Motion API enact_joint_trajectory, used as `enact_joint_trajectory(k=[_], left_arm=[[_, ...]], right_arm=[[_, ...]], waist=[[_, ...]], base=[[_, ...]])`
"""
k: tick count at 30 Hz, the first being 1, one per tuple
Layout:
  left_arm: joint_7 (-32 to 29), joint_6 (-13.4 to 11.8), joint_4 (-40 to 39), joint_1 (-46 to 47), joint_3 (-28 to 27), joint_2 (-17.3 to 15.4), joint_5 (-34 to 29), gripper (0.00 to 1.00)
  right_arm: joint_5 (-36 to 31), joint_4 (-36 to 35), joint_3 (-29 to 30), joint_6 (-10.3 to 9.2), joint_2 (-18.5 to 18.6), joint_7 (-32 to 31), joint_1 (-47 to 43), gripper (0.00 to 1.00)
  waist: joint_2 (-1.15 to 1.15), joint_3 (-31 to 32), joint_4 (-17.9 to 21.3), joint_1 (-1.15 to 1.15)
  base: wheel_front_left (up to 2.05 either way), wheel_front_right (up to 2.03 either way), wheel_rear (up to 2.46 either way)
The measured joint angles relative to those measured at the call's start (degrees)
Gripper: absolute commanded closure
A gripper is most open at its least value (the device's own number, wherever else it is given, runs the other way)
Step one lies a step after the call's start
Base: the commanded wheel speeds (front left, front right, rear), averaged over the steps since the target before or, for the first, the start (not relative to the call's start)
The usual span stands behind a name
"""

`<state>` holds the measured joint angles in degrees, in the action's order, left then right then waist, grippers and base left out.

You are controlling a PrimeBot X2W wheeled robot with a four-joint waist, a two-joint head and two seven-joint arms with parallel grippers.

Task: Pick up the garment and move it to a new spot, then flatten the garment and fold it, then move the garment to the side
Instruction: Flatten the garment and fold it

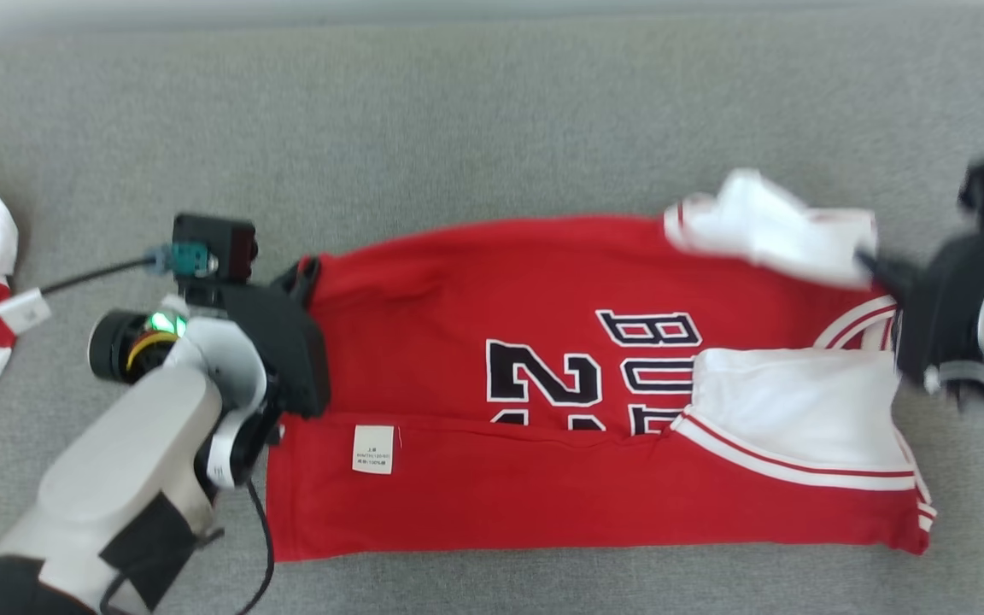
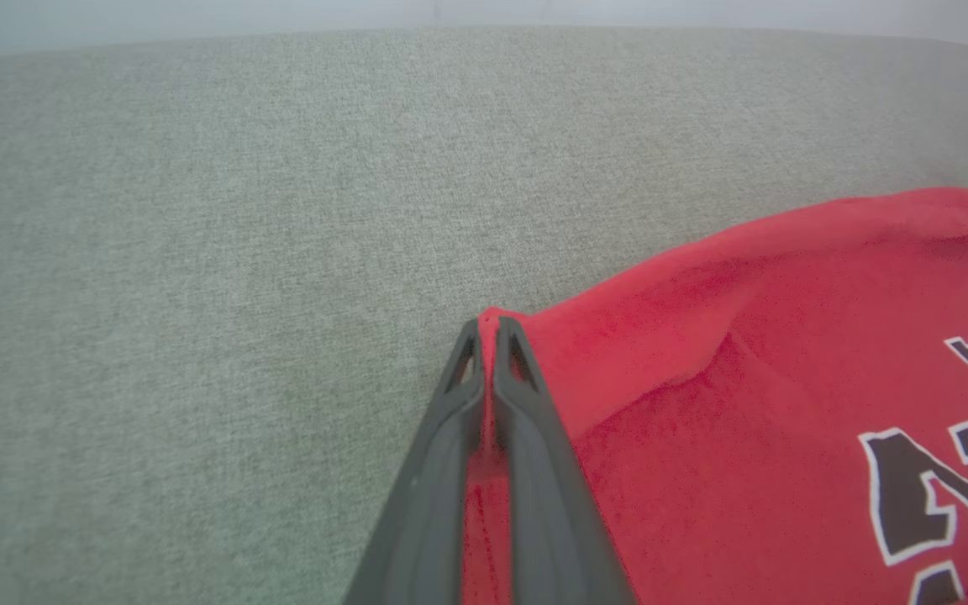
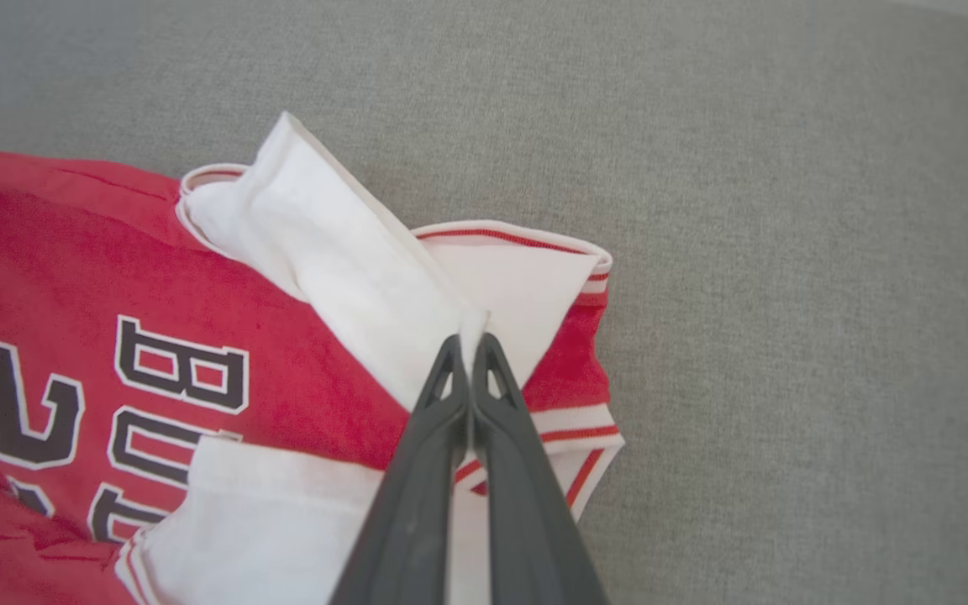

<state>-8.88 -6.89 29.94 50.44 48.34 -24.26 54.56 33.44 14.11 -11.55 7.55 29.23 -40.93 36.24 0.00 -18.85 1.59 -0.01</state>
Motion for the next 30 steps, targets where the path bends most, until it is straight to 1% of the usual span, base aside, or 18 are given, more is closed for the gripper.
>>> enact_joint_trajectory(k=[2,6,12,19,22,25,26,27,28,29,30], left_arm=[[0.9,0.4,0.3,-1.4,0.1,-0.1,0.1,1.0],[2.6,0.4,0.2,-4.5,0.5,-0.1,0.5,1.0],[5.1,0.1,0.2,-8.5,0.5,-0.5,1.0,1.0],[7.3,-1.1,-0.7,-12.0,0.3,-0.3,1.6,1.0],[7.7,-1.5,-1.0,-13.4,0.1,-0.1,2.2,1.0],[8.4,-1.7,-1.2,-14.8,0.1,0.2,2.5,1.0],[8.5,-1.8,-1.2,-15.2,0.1,0.2,2.6,0.96],[8.8,-1.8,-1.2,-15.6,0.1,0.2,2.6,0.7],[9.1,-2.0,-1.2,-15.9,0.1,0.3,2.6,0.0],[9.7,-2.2,-1.0,-16.3,0.1,0.4,2.6,0.0],[10.3,-2.4,-0.8,-16.6,0.0,0.5,2.6,0.0]], right_arm=[[1.5,-4.2,1.7,0.0,0.3,-2.9,-5.1,1.0],[0.7,-10.8,6.0,0.0,0.3,-6.9,-13.0,1.0],[-1.1,-17.1,10.3,0.0,-2.7,-11.1,-21.3,1.0],[-2.4,-20.3,12.9,0.0,-5.8,-13.9,-26.4,1.0],[-2.9,-20.7,12.8,0.0,-6.4,-14.1,-28.0,1.0],[-2.9,-20.3,12.7,0.0,-7.8,-14.0,-29.6,1.0],[-2.9,-20.2,12.6,0.0,-8.1,-14.0,-29.9,1.0],[-3.3,-20.1,12.6,0.0,-8.3,-13.9,-30.3,1.0],[-3.6,-19.9,12.7,0.0,-8.5,-13.6,-30.5,0.95],[-3.9,-19.7,12.5,0.0,-8.6,-13.4,-30.8,0.76],[-4.2,-19.5,12.3,0.0,-8.8,-13.1,-31.2,0.0]], waist=[[0.0,1.2,0.2,0.0],[0.0,3.4,0.6,0.0],[0.0,5.8,1.1,-0.01],[0.0,6.7,1.0,0.0],[0.0,7.0,0.6,0.0],[0.0,7.5,0.3,0.0],[0.0,7.7,0.2,0.0],[0.0,7.9,0.1,0.0],[0.0,8.1,0.0,0.0],[0.0,8.3,0.0,0.01],[0.0,8.5,-0.1,0.01]], base=[[0.0,0.0,0.0],[0.0,0.0,0.0],[0.0,0.0,0.0],[0.0,0.0,0.0],[0.0,0.0,0.0],[0.0,0.0,0.0],[0.0,0.0,0.0],[0.0,0.0,0.0],[0.0,0.0,0.0],[0.0,0.0,0.0],[0.0,0.0,0.0]])
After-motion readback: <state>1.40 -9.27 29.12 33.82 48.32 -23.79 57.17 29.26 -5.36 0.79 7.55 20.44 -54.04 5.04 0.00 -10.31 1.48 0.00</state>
